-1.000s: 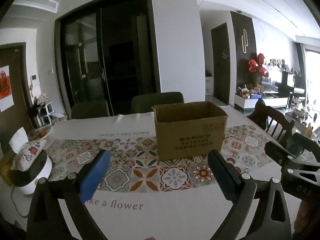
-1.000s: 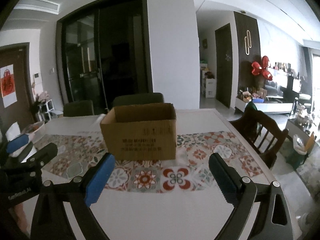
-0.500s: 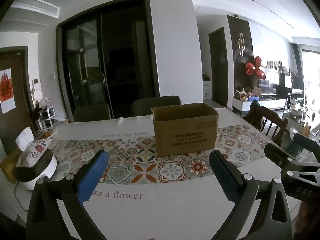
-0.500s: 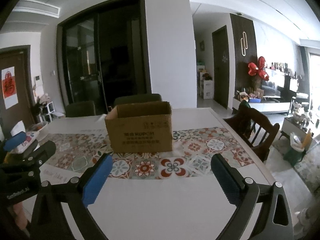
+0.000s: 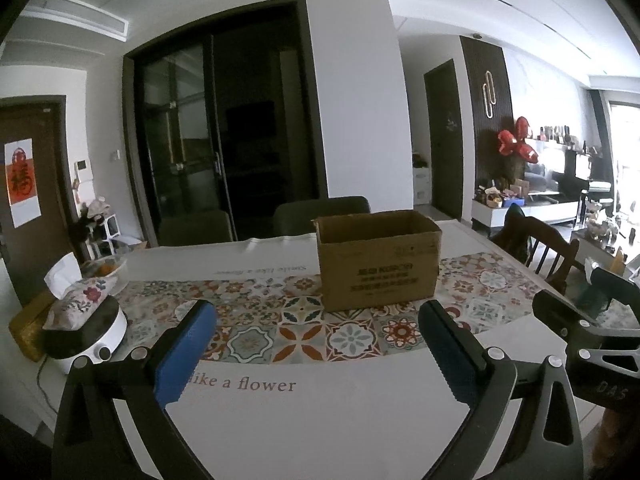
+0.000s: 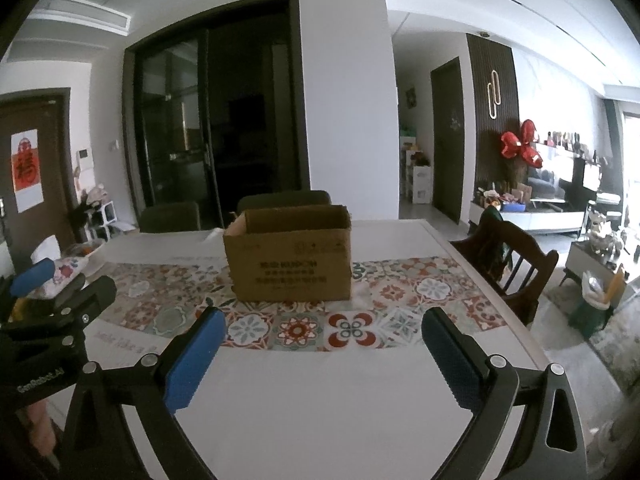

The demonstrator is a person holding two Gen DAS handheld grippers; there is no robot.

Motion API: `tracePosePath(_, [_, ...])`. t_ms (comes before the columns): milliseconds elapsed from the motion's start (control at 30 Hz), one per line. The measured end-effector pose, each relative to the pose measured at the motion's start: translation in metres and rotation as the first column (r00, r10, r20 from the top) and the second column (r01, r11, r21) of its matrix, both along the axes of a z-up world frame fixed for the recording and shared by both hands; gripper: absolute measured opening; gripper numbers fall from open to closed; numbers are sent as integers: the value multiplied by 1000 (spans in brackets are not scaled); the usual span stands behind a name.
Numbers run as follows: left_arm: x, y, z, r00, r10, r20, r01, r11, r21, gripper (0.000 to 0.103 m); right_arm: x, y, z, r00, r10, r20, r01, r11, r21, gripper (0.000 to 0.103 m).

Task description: Organize snacks

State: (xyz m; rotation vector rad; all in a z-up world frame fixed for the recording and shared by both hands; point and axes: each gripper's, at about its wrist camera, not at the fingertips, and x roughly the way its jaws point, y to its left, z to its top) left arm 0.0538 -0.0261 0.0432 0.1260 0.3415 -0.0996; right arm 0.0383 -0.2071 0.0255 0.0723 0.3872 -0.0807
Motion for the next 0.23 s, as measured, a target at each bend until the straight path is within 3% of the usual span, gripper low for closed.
tracePosePath(233, [-1,0,1,1000,-2,-2,2,1000,-6,103,-1,1,0,1000,5,1,-5,1000,-2,100])
